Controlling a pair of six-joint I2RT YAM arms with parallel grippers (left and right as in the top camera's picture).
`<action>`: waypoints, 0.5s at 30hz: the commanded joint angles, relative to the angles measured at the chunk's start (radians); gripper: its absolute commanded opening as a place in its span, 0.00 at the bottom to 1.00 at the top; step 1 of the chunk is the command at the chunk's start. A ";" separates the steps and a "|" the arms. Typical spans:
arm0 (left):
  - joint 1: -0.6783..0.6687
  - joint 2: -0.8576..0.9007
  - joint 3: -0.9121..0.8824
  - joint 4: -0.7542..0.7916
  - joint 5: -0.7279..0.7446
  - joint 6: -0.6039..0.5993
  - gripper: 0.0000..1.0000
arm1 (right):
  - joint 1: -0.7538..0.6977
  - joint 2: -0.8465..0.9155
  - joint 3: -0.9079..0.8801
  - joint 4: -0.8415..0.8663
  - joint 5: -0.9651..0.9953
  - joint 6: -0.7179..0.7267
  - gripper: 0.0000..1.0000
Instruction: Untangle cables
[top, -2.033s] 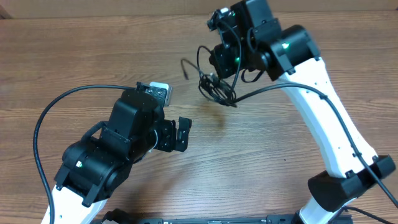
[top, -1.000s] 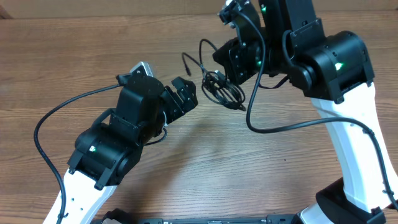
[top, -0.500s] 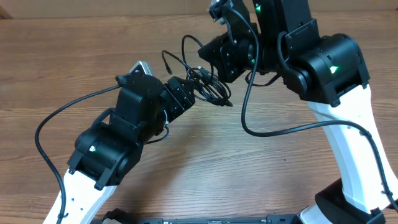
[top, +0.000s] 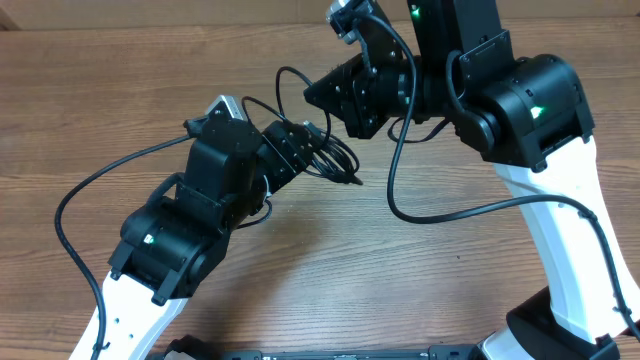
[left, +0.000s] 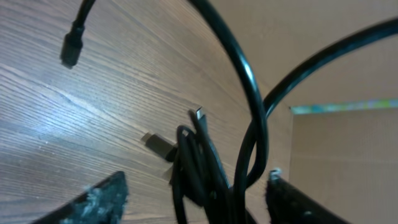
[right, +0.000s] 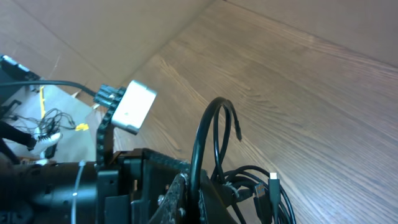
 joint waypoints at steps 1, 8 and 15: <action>-0.001 0.005 0.024 0.004 -0.037 -0.005 0.51 | 0.021 -0.025 0.033 0.011 -0.035 0.004 0.04; -0.001 0.026 0.024 0.000 -0.043 -0.005 0.04 | 0.036 -0.027 0.033 0.018 -0.035 0.004 0.04; -0.001 0.031 0.024 -0.002 -0.035 0.019 0.04 | 0.024 -0.027 0.033 0.005 0.071 0.004 0.04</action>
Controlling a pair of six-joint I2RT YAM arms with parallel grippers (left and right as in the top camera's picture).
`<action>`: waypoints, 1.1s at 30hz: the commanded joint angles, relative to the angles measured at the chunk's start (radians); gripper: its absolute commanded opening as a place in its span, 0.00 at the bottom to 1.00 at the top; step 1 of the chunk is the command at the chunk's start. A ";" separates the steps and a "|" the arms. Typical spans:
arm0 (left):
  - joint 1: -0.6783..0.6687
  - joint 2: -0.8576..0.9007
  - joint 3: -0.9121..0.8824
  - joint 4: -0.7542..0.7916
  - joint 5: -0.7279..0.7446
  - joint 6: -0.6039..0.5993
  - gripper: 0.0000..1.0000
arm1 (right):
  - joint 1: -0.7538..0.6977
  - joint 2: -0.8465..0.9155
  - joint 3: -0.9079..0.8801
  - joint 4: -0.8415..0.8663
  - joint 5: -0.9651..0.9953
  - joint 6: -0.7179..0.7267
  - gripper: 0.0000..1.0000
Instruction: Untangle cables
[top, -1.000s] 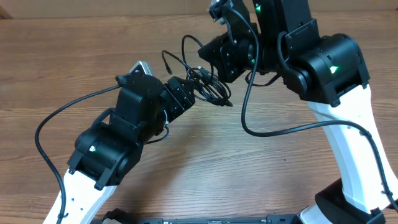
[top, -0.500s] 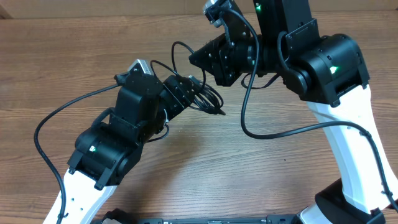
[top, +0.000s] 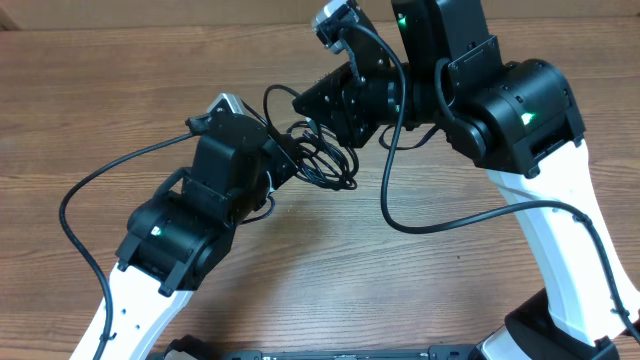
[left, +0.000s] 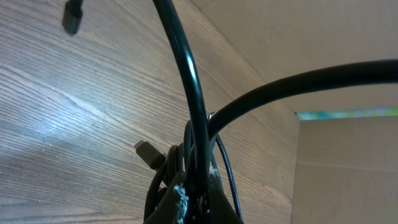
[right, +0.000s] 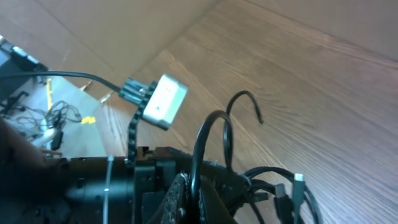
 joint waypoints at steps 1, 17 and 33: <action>-0.001 0.005 0.023 -0.004 -0.005 0.042 0.04 | -0.011 -0.027 0.033 -0.002 0.094 0.003 0.04; -0.001 -0.109 0.023 -0.007 0.017 0.117 0.04 | -0.017 -0.063 0.033 -0.104 0.605 0.003 0.04; -0.001 -0.234 0.193 -0.090 0.008 0.264 0.04 | -0.017 -0.063 0.032 -0.210 1.049 0.038 0.04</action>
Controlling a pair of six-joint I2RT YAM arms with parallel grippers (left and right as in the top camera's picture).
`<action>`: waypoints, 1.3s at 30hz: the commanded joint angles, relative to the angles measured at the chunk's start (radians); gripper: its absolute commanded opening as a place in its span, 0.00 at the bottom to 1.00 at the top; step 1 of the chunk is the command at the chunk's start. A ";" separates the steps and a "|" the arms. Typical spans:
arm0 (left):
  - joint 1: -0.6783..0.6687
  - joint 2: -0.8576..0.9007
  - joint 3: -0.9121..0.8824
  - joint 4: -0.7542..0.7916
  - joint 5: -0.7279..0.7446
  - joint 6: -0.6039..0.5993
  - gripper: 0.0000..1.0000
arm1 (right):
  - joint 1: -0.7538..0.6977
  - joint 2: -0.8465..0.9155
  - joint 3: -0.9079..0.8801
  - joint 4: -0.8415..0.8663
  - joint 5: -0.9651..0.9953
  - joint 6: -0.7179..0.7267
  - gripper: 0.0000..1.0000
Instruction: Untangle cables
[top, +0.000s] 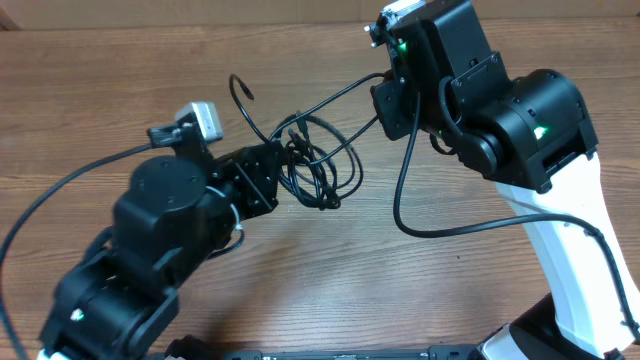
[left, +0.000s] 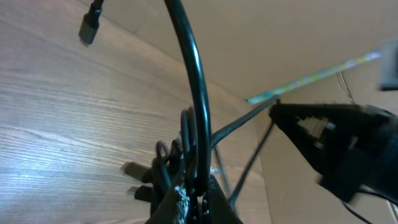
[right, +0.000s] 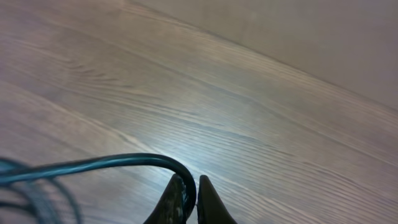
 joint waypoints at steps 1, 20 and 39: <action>0.008 -0.046 0.101 -0.043 -0.074 0.086 0.04 | -0.034 -0.034 0.032 -0.006 0.264 0.021 0.04; 0.008 -0.009 0.165 -0.136 -0.125 0.270 0.04 | -0.034 -0.033 0.032 -0.008 -0.284 0.061 0.93; 0.008 0.118 0.165 -0.113 -0.321 0.326 0.04 | -0.034 -0.035 0.033 -0.018 -0.684 0.001 0.89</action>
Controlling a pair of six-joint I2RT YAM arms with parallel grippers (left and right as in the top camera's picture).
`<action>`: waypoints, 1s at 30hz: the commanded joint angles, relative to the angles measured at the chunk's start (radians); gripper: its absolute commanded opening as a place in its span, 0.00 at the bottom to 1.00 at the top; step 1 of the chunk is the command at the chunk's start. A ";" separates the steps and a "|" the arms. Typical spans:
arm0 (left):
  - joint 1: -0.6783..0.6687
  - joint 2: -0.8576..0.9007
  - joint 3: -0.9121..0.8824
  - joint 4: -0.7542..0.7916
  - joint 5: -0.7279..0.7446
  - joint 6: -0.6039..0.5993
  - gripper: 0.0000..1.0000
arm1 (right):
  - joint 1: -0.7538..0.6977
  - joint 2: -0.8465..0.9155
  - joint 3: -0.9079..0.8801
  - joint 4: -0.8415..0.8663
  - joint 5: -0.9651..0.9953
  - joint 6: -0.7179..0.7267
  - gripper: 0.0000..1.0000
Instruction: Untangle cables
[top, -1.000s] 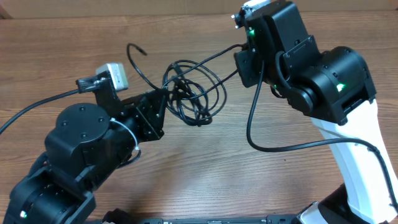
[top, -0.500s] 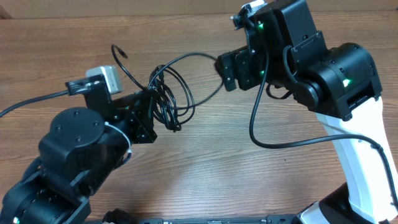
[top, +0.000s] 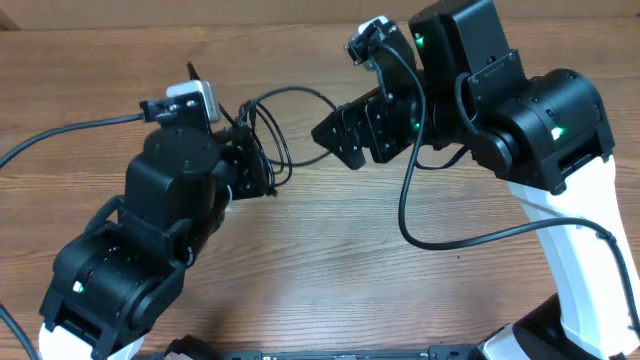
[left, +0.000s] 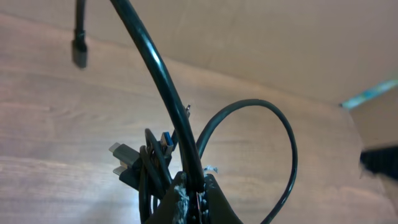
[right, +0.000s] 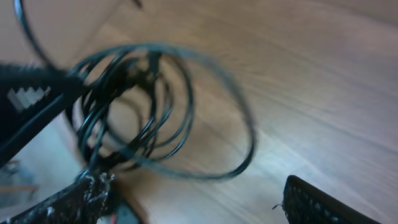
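Note:
A tangle of black cables (top: 262, 140) with USB plugs hangs from my left gripper (top: 250, 168), left of the table's middle. In the left wrist view the left gripper (left: 194, 190) is shut on one thick strand, with the plug cluster (left: 134, 163) just left of it, a wide loop (left: 291, 149) to the right and a loose plug end (left: 79, 53) above. My right gripper (top: 338, 135) stands open to the right of the tangle. In the right wrist view the right gripper (right: 199, 199) holds nothing, and the blurred cable coils (right: 143, 106) lie beyond its fingers (right: 84, 196).
The wooden table (top: 330, 260) carries nothing else. A cardboard wall (top: 150, 15) runs along the back. The right arm's own lead (top: 405, 200) hangs in a loop below it, and the left arm's lead (top: 60, 135) trails off to the left.
My right gripper has opened and let go of its strand, which now curls in a loop by the tangle. The left gripper, still shut, has carried the tangle up and to the left.
First my left gripper was open around the tangle while the right was shut on a strand. Then the left was shut on a strand too. Later the arms stood apart with a strand stretched between them. Now only the left holds the cables.

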 joint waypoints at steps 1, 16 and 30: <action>0.006 -0.005 0.027 0.041 -0.073 0.001 0.04 | -0.004 -0.023 0.026 -0.006 -0.087 -0.007 0.89; 0.013 -0.003 0.061 0.070 -0.041 -0.333 0.04 | -0.002 -0.023 0.025 0.051 -0.246 -0.192 0.87; 0.013 0.023 0.094 0.117 0.018 -0.484 0.04 | 0.021 -0.010 0.016 0.058 -0.302 -0.204 0.76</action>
